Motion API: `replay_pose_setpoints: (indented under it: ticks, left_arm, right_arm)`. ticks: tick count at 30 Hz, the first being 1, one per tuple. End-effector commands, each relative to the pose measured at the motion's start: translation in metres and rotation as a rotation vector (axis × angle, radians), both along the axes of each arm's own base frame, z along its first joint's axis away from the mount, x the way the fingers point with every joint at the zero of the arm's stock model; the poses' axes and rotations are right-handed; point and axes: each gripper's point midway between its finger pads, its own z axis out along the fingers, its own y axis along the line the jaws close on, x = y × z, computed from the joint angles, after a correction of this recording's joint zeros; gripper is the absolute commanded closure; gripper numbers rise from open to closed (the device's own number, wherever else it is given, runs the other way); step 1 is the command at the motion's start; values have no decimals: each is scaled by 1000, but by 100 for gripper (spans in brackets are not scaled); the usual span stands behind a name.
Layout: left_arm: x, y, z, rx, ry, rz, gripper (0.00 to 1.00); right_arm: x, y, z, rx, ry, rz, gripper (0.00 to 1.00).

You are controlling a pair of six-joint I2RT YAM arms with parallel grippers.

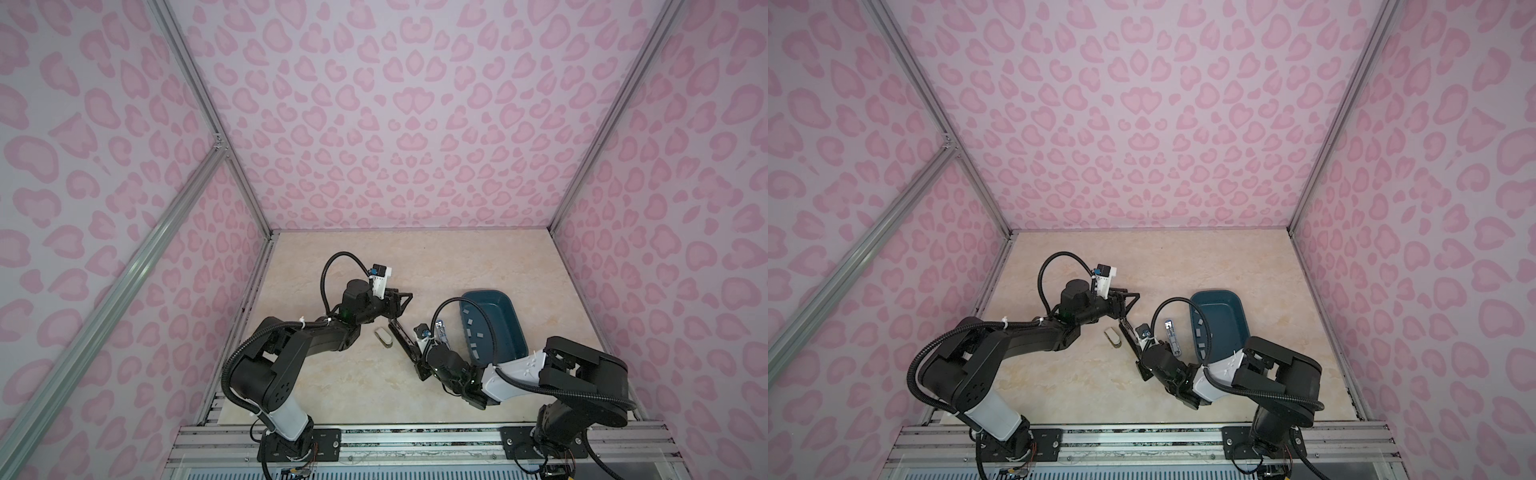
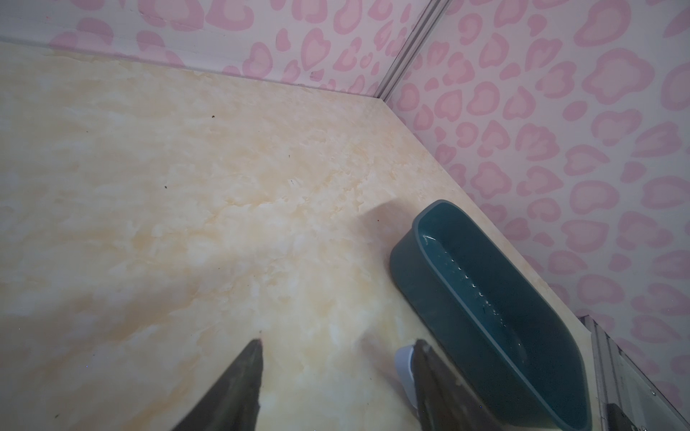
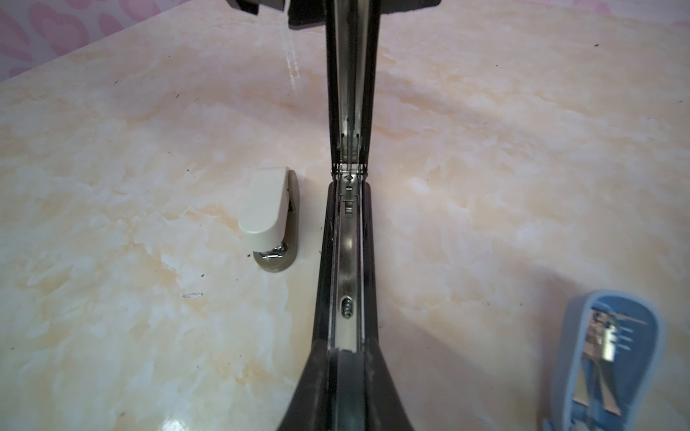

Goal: Load the staples into the stapler

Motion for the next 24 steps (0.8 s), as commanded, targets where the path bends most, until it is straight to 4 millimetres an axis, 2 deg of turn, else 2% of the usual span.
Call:
replay_pose_setpoints:
  ticks: [1,3,5,6,8,18,24]
  left_arm:
    - [2,0,10,-13,-38,1,35]
    - [2,0,10,-13,-38,2,35]
    - [2,0,11,-12,-41,3,35]
    - [2,1,10,-11,-41,4,35]
    - [2,1,10,-11,-41,4,35]
    - [1,1,10,-12,-40,3,35]
    - [1,0,12,-18,-44,0,35]
  right_arm:
    - [2,4,9,20,-4,-3,96]
    - [2,4,15,32,-7,-4,95]
    - [2,4,22,51,-12,-6,88]
    - [2,3,26,59,-16,-9,81]
    - [2,1,29,61,-20,-14,77]
    - [-5,4,26,70,10,9,78]
    - [-8,8,15,61,41,20,78]
